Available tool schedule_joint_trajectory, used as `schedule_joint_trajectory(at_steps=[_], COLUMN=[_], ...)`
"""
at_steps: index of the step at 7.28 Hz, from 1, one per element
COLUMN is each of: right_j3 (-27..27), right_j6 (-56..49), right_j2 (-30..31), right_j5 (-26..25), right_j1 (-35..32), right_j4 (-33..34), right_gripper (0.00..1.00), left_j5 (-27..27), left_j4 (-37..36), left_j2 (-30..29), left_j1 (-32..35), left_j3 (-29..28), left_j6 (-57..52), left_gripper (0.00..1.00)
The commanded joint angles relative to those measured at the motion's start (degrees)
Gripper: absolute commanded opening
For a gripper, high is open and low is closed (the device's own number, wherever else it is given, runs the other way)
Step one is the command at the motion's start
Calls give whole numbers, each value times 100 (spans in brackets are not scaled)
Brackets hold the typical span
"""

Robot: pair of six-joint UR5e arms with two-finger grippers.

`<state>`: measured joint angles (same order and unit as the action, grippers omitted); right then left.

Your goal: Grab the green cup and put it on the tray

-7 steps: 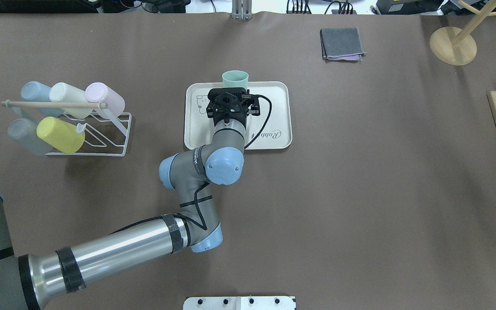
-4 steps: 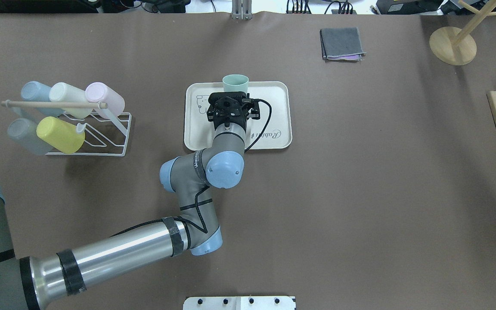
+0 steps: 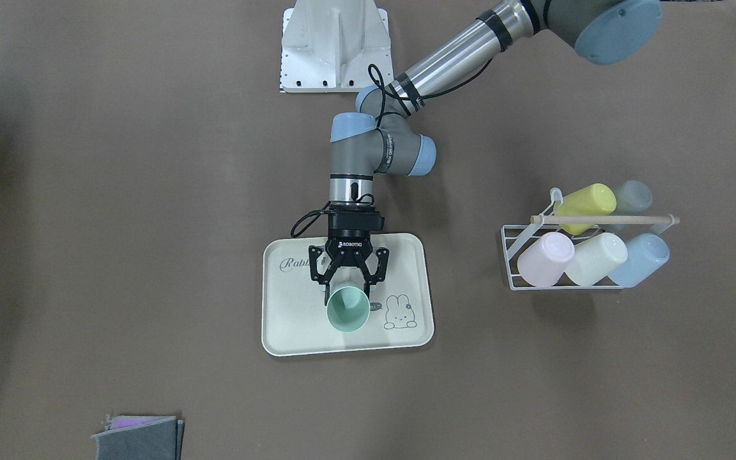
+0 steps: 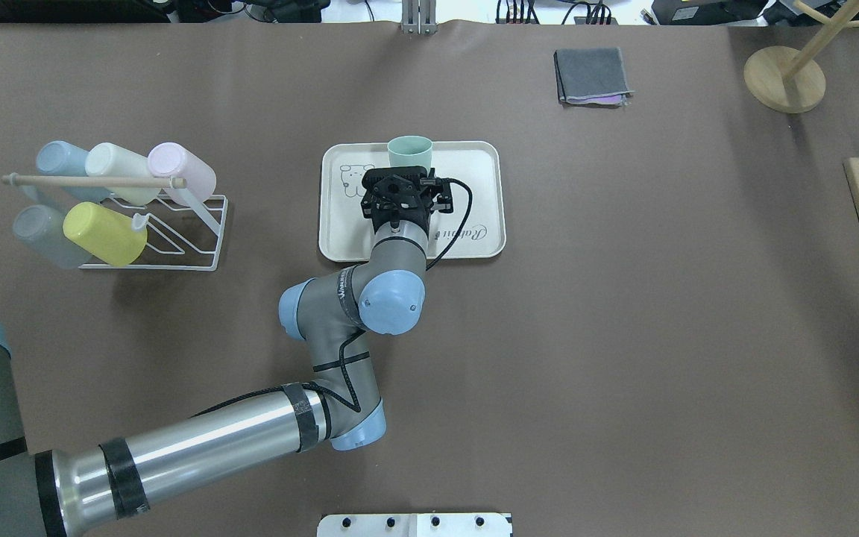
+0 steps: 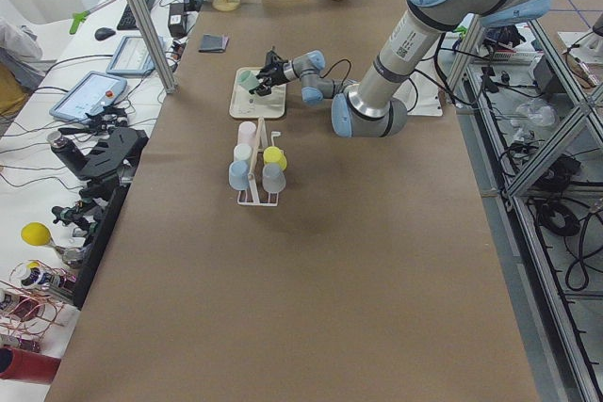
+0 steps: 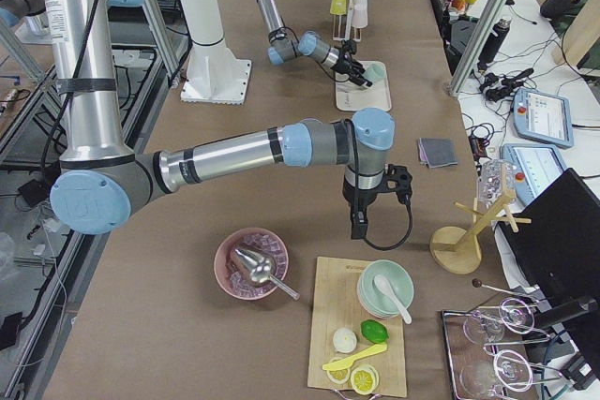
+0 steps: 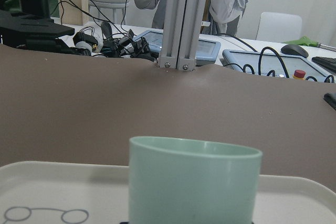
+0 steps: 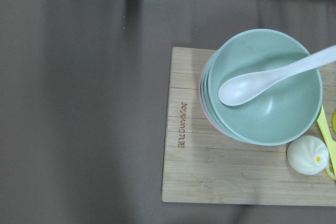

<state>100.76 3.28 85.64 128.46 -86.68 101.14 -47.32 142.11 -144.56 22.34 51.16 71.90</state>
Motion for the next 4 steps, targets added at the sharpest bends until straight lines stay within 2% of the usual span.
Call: schedule_joint_trajectory(at_steps=[1,2,3,4], right_j3=[-441,-618,-602,-584], right_j6=[-29,-3,24,24], right_j2=[-12,75,50,41], right_j5=[4,186,293,302], right_j1=[-7,-7,-7,-7], right_j4=[-476,-977,-991,-999], right_gripper=[100,100,100,100], left_j5=[117,153,153,153], left_j4=[10,62,123,133], left_j2=[42,86,138,156], left_j1=[-19,-54,-63,-63], left_j3=[34,52,60,69], left_j6=[17,17,17,17], left_gripper=[61,67,72,72])
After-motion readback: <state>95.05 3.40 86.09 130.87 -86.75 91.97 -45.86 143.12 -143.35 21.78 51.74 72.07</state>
